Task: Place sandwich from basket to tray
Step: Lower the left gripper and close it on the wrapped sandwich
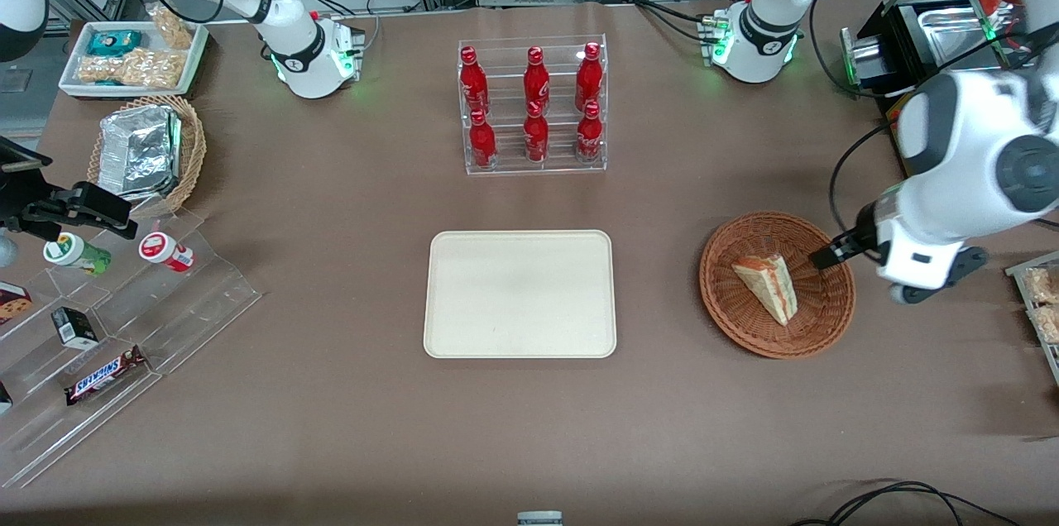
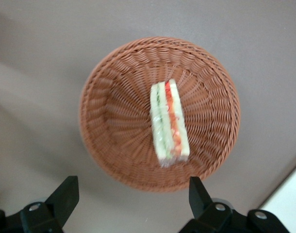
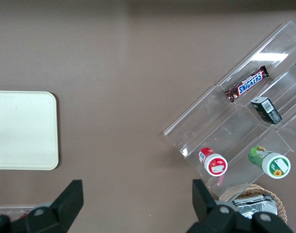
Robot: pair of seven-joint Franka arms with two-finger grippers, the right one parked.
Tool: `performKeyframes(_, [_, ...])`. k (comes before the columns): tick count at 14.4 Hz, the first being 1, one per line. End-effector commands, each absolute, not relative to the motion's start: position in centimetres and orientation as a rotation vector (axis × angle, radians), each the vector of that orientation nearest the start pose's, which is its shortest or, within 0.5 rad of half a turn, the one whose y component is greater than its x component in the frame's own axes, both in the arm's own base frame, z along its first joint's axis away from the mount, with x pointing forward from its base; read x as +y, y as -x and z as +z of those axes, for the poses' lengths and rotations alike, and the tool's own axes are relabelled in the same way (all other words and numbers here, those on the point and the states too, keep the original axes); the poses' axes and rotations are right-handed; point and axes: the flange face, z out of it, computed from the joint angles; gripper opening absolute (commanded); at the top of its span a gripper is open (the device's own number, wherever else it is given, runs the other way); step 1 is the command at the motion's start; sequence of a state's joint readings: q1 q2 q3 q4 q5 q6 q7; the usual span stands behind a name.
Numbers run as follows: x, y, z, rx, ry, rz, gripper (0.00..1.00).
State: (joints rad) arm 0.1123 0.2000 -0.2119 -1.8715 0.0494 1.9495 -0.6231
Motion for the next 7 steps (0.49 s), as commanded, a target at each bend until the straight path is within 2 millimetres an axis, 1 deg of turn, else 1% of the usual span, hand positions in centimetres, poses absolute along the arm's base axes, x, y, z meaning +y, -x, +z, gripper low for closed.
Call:
performKeyframes(1, [-5.6,-57.3,35.1,-0.897,2.997,0.047,1.0])
performKeyframes(2, [-5.7,-57.1,33.2,-0.941,3.001,0.01,1.0])
performKeyframes(3, [-6.4,-57.1,32.0,-0.972,3.004,-0.009,1.0])
performKeyframes(4, [-7.0,-57.3,31.1,-1.03,2.993,-0.019,1.0])
performKeyframes(5, [-7.2,-57.6,30.6,-1.079,2.981,-0.021,1.0])
performKeyframes(7, [-7.4,-57.8,30.1,-1.104,2.982,-0.038,1.0])
